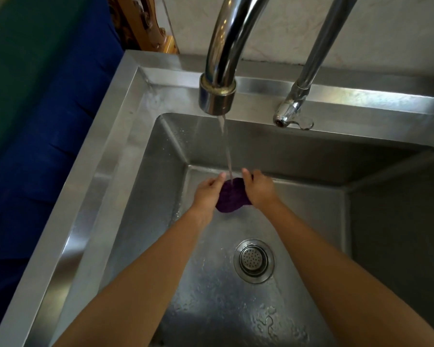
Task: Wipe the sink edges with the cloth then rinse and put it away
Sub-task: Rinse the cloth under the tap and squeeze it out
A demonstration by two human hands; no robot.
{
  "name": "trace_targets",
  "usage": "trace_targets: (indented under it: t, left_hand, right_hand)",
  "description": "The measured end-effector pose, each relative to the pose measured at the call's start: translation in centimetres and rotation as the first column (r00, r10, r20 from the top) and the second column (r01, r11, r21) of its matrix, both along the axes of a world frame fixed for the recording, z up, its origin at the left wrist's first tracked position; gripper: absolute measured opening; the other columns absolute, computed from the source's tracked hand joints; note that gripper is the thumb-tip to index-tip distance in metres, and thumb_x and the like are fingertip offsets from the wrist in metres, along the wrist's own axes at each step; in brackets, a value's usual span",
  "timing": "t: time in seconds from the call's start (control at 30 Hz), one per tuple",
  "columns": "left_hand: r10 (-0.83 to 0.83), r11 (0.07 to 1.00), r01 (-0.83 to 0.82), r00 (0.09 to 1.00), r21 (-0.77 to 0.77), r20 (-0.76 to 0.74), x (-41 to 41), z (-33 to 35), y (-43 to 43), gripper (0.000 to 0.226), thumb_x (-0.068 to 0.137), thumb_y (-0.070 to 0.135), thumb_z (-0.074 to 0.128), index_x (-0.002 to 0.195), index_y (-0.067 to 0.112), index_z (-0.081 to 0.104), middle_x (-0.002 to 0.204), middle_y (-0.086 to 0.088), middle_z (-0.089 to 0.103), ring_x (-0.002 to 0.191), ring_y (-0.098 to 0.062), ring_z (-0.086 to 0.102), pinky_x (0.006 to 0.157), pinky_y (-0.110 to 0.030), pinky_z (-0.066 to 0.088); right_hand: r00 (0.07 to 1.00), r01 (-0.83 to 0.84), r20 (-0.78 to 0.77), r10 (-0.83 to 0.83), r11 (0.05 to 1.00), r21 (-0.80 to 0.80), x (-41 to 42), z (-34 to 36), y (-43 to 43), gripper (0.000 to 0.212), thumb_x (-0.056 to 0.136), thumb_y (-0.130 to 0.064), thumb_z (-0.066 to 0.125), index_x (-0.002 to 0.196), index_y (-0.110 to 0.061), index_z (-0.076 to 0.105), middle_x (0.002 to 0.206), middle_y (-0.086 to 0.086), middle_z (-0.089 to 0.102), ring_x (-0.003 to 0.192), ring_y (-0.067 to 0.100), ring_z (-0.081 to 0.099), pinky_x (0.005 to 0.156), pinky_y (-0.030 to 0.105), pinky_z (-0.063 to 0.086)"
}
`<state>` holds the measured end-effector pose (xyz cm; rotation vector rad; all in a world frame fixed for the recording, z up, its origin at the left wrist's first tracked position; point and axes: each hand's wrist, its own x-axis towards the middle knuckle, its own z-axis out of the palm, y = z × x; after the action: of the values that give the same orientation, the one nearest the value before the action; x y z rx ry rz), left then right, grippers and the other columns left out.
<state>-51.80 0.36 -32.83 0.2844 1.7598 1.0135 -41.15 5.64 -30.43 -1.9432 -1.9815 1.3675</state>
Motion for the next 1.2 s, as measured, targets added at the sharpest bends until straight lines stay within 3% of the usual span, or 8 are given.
trace_targets:
  t: [0.17,0.3,0.43,0.5,0.57,0.8,1.07,1.2]
  left_hand:
    - [0.206,0.967,-0.246,0.905,0.061,0.373,-1.6,0.2,-0.5,0.025,0.09,0.0,0.044,0.099,0.019,0.057,0.091,-0.008,0.063,0.077,-0.019,0.061,0.059,-0.024,0.054]
    - [0.055,0.998,-0.058,0.824,-0.012,0.563,-2.5,1.1,-1.0,0.036,0.091,0.037,0.041,0.111,0.012,0.057,0.11,-0.016,0.064,0.095,-0.035,0.063,0.08,-0.051,0.051]
    - [0.005,0.997,0.038,0.85,-0.071,0.526,-2.4,1.8,0.3,0.051,0.088,0.059,0.045,0.099,0.014,0.066,0.093,-0.011,0.072,0.086,-0.026,0.067,0.079,-0.045,0.053]
    - [-0.061,0.994,0.098,0.873,-0.053,0.484,-1.6,2.3,0.8,0.038,0.087,0.053,0.051,0.091,0.019,0.068,0.086,-0.006,0.074,0.079,-0.02,0.069,0.076,-0.04,0.054]
    - [-0.051,0.994,0.088,0.887,-0.058,0.46,-0.7,2.5,1.3,0.031,0.089,0.047,0.053,0.086,0.019,0.067,0.072,-0.003,0.074,0.071,-0.018,0.069,0.069,-0.037,0.055]
    - [0.091,0.982,-0.163,0.851,0.095,0.517,0.5,2.1,2.4,0.021,0.084,0.033,0.049,0.071,0.018,0.055,0.047,0.006,0.061,0.044,-0.006,0.06,0.052,-0.02,0.049]
    - [0.105,0.991,-0.064,0.908,-0.114,0.406,2.0,1.5,1.7,0.045,0.095,0.017,0.035,0.051,0.016,0.045,0.031,0.003,0.043,0.025,-0.008,0.042,0.029,-0.01,0.028]
    - [0.133,0.991,-0.117,0.927,-0.064,0.35,2.2,1.3,1.8,0.028,0.091,0.034,0.054,0.073,0.015,0.062,0.057,-0.002,0.065,0.047,-0.015,0.063,0.044,-0.02,0.046]
  right_hand:
    - [0.929,0.109,-0.33,-0.167,0.977,-0.185,0.9,0.4,0.3,0.022,0.087,-0.003,0.057,0.108,-0.001,0.06,0.094,0.013,0.061,0.089,0.027,0.06,0.084,0.048,0.053]
    - [0.855,0.042,-0.499,-0.144,0.977,-0.211,0.6,3.1,0.8,0.035,0.073,0.019,0.047,0.074,-0.013,0.063,0.071,0.001,0.059,0.069,0.015,0.055,0.063,0.024,0.048]
    - [0.845,-0.031,-0.526,-0.09,0.976,-0.215,0.1,4.0,1.1,0.029,0.077,0.005,0.052,0.072,-0.022,0.062,0.079,0.002,0.061,0.077,0.017,0.056,0.067,0.028,0.044]
    - [0.9,-0.013,-0.431,-0.068,0.983,-0.181,-0.3,3.4,1.2,0.01,0.085,-0.024,0.058,0.095,-0.024,0.061,0.104,0.007,0.059,0.095,0.021,0.057,0.081,0.033,0.049]
    - [0.969,-0.072,-0.241,0.052,0.995,-0.075,-0.3,2.9,1.2,0.038,0.087,-0.044,0.054,0.118,-0.021,0.052,0.118,0.012,0.052,0.106,0.026,0.054,0.094,0.039,0.046]
    - [0.984,-0.174,0.035,0.173,0.919,0.353,-2.9,5.4,-2.9,0.035,0.092,-0.046,0.045,0.112,-0.018,0.052,0.107,0.012,0.057,0.095,0.036,0.06,0.071,0.037,0.044]
    - [0.989,-0.072,0.146,0.031,0.955,0.288,-3.2,3.9,0.2,0.045,0.096,-0.041,0.035,0.097,-0.008,0.065,0.098,0.019,0.069,0.093,0.039,0.064,0.073,0.036,0.047]
    - [0.994,-0.009,0.104,-0.018,0.968,0.251,-1.4,2.2,0.5,0.046,0.098,-0.044,0.031,0.106,-0.008,0.058,0.101,0.021,0.066,0.095,0.039,0.062,0.074,0.039,0.046]
